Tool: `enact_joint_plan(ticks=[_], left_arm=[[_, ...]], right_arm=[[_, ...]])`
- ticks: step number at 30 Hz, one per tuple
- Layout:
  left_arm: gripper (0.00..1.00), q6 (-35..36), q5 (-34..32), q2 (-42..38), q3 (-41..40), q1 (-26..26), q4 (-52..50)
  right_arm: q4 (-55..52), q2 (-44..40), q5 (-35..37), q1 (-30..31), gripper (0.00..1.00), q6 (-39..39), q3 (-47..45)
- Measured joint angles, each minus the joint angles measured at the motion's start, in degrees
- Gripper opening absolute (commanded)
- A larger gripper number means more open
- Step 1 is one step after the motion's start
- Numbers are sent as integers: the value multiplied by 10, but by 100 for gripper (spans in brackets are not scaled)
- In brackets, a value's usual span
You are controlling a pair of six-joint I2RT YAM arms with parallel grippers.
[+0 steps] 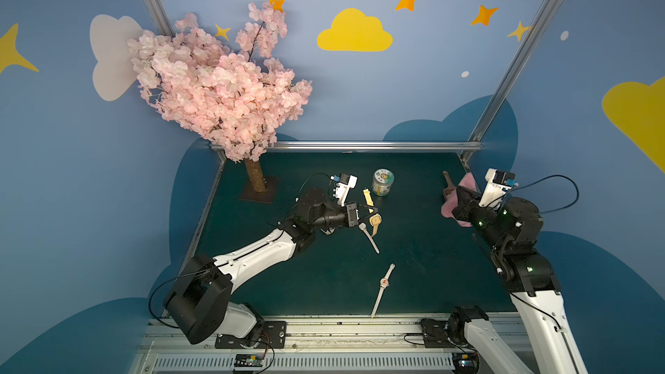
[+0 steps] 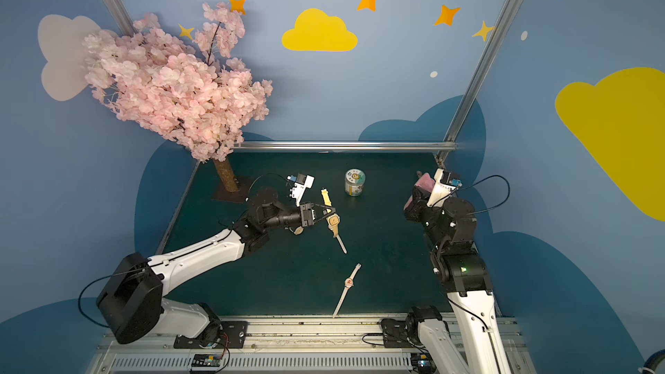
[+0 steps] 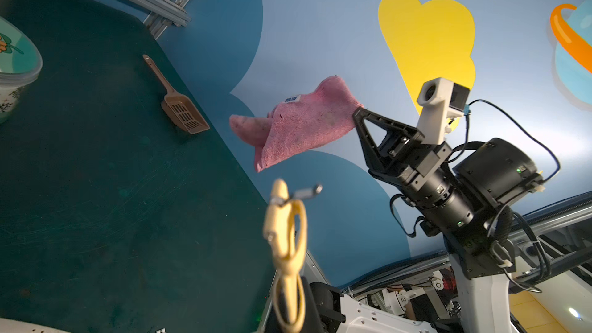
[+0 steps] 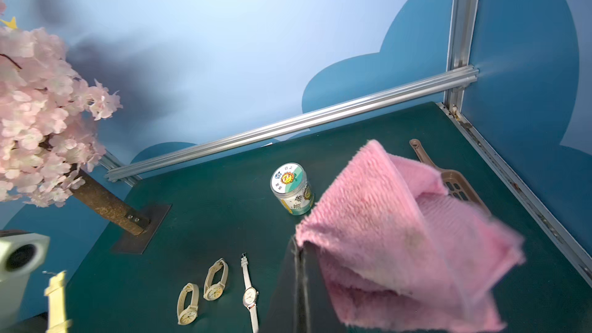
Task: Wipe the watch dial
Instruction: Place the watch at the center of the board.
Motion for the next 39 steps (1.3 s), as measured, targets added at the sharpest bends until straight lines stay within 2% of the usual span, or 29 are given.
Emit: enact_joint_plan(ticks=[3, 8, 12, 20, 30, 39], left_arm=[[3, 4, 4, 15, 6, -2, -5], [3, 13, 7, 59, 17, -11, -22], [3, 17, 13, 99, 35, -23, -26], [3, 13, 26, 202, 106, -43, -25], [3, -9, 38, 337, 189, -66, 2], [5, -18, 41, 401, 231, -9, -5]], right_arm=[[4, -5, -22, -14, 0, 17, -79], [4, -33, -48, -23, 0, 75, -269], [3, -79, -61, -23, 0, 116, -348], [4, -156, -68, -24, 0, 155, -375], [-17, -198, -72, -24, 0, 167, -380], [-44, -221, -75, -24, 0, 167, -380]])
